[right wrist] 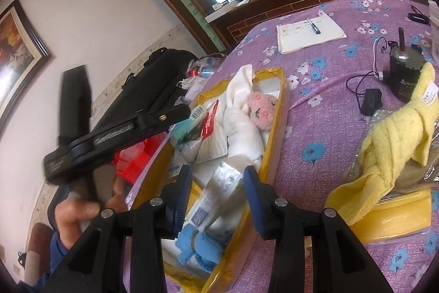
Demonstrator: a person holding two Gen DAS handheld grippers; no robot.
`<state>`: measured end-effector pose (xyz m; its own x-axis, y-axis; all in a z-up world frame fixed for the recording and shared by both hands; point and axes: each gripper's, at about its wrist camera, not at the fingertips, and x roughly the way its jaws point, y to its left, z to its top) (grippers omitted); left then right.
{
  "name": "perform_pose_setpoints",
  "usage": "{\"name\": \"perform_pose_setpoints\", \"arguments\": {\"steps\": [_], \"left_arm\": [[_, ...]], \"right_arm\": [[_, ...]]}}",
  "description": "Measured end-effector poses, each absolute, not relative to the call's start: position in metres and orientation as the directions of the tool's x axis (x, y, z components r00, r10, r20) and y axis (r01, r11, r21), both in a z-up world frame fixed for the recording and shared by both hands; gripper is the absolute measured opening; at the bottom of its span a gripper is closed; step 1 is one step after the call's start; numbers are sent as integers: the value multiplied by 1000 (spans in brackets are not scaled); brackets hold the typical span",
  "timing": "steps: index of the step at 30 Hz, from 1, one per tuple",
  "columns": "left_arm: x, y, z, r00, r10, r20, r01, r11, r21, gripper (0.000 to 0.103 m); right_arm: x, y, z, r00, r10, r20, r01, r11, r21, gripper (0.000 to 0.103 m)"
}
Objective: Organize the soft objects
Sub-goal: 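Grasp the yellow towel with the left tool while the right tool reaches for the clear bag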
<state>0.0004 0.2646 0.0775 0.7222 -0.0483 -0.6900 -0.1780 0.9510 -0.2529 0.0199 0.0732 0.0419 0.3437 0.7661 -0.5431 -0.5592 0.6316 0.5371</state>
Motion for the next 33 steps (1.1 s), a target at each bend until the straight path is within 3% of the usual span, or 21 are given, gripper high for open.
{"name": "perform_pose_setpoints", "arguments": {"steps": [14, 26, 28, 33], "left_arm": [[-48, 178, 114, 777, -150, -612, 17, 976, -218, 76], [-43, 106, 92, 711, -247, -658, 121, 965, -232, 77], [-37, 96, 90, 701, -243, -671, 130, 968, -215, 77], [-2, 72, 85, 655, -230, -719, 149, 973, -175, 80]], "right_arm": [[11, 8, 72, 432, 754, -495, -473, 656, 588, 43], [14, -99, 93, 570, 715, -405, -386, 668, 636, 43], [18, -123, 93, 620, 678, -394, -351, 690, 634, 51], [32, -157, 75, 656, 649, -385, -269, 678, 684, 53]]}}
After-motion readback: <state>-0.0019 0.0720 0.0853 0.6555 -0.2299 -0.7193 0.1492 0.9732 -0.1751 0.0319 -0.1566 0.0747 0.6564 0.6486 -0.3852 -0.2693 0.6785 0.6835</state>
